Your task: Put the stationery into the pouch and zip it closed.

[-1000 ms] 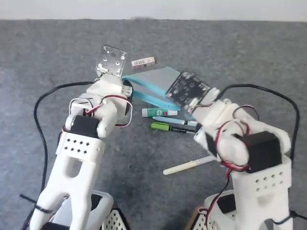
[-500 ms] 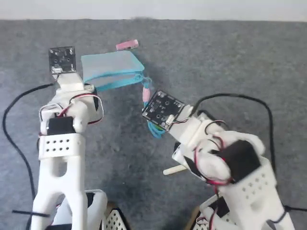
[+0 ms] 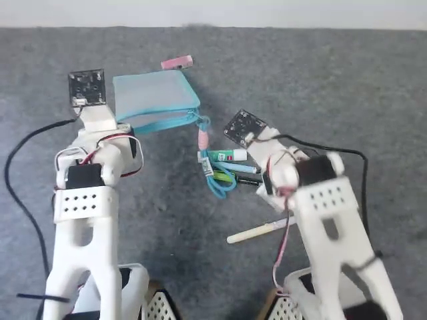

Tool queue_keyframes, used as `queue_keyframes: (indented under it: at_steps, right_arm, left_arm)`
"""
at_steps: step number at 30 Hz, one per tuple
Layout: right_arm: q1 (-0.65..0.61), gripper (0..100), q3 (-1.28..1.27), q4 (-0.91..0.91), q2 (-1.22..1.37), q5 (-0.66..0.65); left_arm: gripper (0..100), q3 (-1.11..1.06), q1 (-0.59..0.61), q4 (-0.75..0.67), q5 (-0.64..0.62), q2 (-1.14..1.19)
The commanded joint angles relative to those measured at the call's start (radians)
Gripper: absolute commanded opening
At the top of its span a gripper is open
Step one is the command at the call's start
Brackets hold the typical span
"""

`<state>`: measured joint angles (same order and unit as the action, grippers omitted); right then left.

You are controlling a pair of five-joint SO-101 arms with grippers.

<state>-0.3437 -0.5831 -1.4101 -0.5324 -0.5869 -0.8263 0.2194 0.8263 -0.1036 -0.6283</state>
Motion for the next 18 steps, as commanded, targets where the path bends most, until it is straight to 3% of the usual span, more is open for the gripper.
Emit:
queue_keyframes:
  at_steps: [1, 7, 9, 14, 18]
  right_arm:
    - [0.024, 32.2, 0.061, 0.01, 0.065, -0.152]
    - [0.053, 32.3, -0.055, -0.028, 0.084, -0.647]
    - [0.042, 32.4, -0.118, -0.028, 0.084, -0.735]
    - [-0.064, 32.3, -0.247, -0.013, 0.073, -0.746]
    - [-0.076, 32.2, -0.315, 0.179, 0.084, -0.652]
  left_arm:
    - [1, 0.015, 0.006, 0.014, -0.014, -0.009]
    - [1, 0.013, 0.005, 0.014, -0.014, -0.009]
    - [1, 0.013, 0.005, 0.015, -0.014, -0.009]
    - [1, 0.013, 0.005, 0.015, -0.014, -0.009]
    - [1, 0.013, 0.005, 0.017, -0.014, -0.009]
